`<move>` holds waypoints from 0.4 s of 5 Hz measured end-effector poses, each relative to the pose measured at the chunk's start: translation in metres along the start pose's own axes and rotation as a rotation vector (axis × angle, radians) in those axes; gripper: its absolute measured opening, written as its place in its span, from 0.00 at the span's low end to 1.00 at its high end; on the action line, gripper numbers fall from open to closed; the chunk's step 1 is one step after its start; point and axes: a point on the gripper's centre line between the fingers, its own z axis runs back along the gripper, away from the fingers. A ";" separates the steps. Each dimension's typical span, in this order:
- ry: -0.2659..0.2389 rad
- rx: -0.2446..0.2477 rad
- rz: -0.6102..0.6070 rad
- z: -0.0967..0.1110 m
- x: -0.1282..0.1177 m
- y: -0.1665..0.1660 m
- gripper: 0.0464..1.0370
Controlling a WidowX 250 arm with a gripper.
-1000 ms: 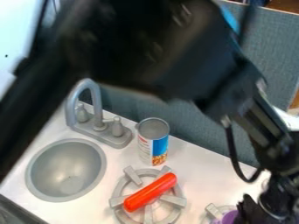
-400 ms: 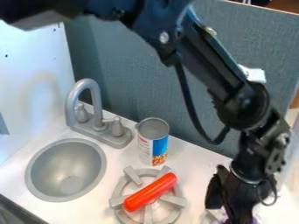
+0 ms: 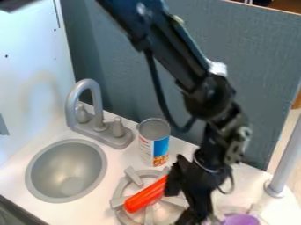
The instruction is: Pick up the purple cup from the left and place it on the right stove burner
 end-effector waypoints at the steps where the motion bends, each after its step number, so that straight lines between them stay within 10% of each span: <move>1: -0.013 -0.010 0.061 0.007 -0.014 0.016 0.97; 2: -0.001 -0.035 0.071 0.006 -0.018 0.019 0.97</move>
